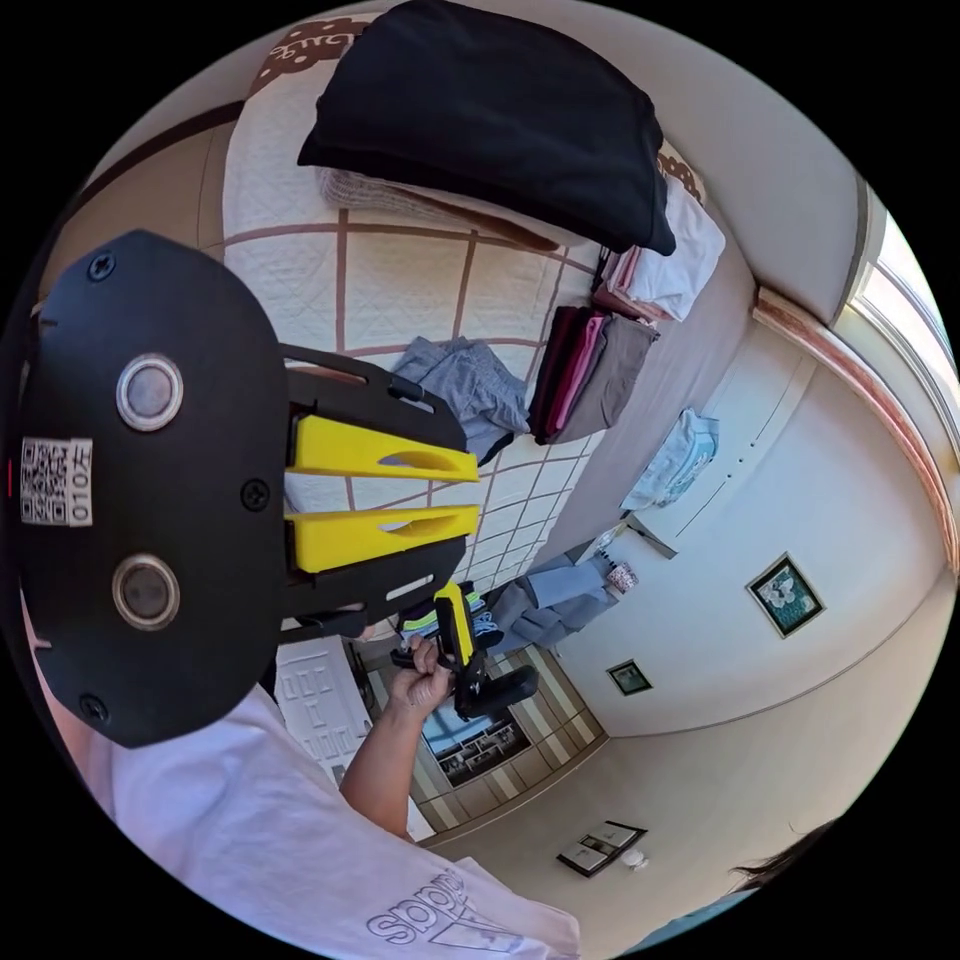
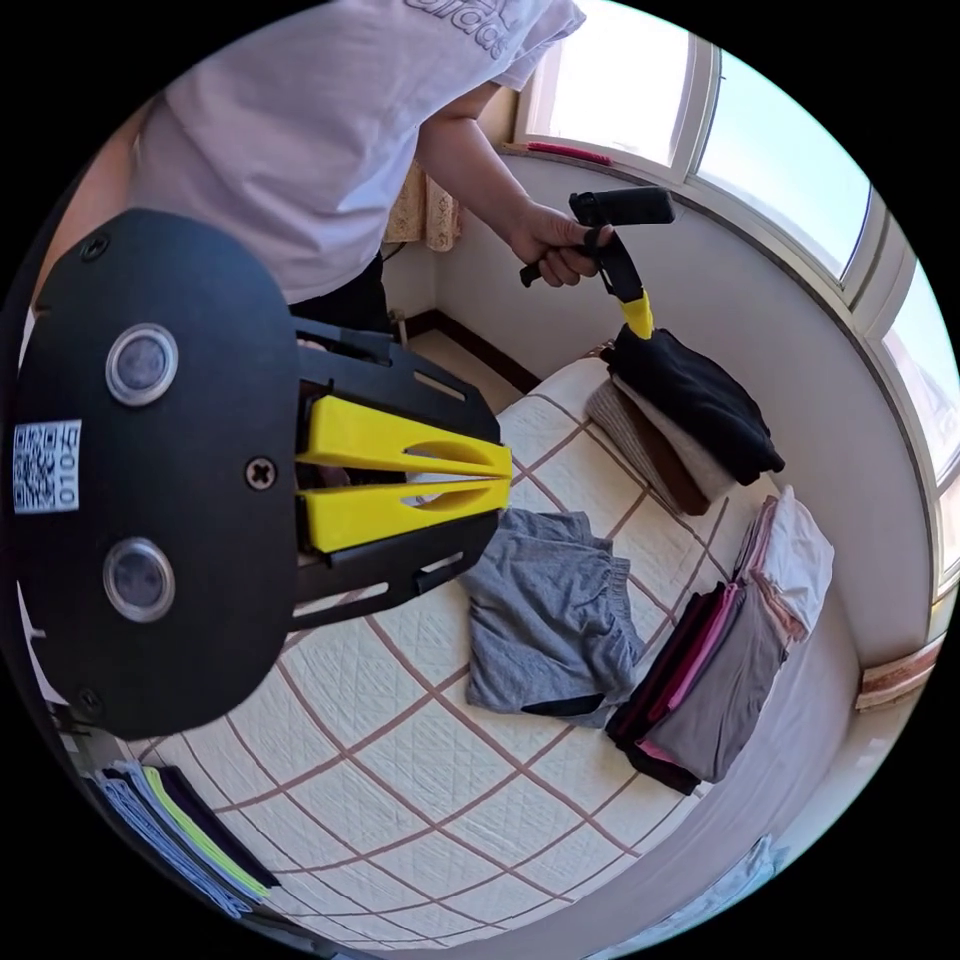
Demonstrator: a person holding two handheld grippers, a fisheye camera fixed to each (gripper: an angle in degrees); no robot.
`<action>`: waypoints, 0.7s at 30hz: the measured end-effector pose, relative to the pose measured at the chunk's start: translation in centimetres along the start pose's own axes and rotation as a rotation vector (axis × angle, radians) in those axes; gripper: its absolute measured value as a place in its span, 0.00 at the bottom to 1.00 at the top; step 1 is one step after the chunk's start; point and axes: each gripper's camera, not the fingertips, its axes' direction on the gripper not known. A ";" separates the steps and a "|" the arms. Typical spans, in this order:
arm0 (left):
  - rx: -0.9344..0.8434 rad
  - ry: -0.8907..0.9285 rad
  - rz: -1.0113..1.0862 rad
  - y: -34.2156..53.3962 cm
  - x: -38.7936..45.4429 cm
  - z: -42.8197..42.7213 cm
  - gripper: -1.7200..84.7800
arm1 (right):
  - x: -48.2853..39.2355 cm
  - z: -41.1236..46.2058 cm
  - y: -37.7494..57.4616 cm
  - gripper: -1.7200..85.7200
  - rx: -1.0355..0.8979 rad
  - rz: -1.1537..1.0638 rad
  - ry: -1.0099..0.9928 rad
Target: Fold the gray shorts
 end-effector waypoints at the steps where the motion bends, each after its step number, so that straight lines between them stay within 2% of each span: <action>1: 0.002 0.000 -0.010 0.0 -0.2 -0.2 0.06 | -0.1 0.2 -0.2 0.04 0.001 -0.004 -0.002; 13: -0.025 0.040 -0.021 -1.1 0.5 1.1 0.06 | -0.7 2.0 -1.2 0.05 -0.020 -0.004 0.063; 21: -0.040 0.101 0.017 -2.3 2.2 2.8 0.06 | 0.3 1.1 1.1 0.05 0.016 0.093 0.102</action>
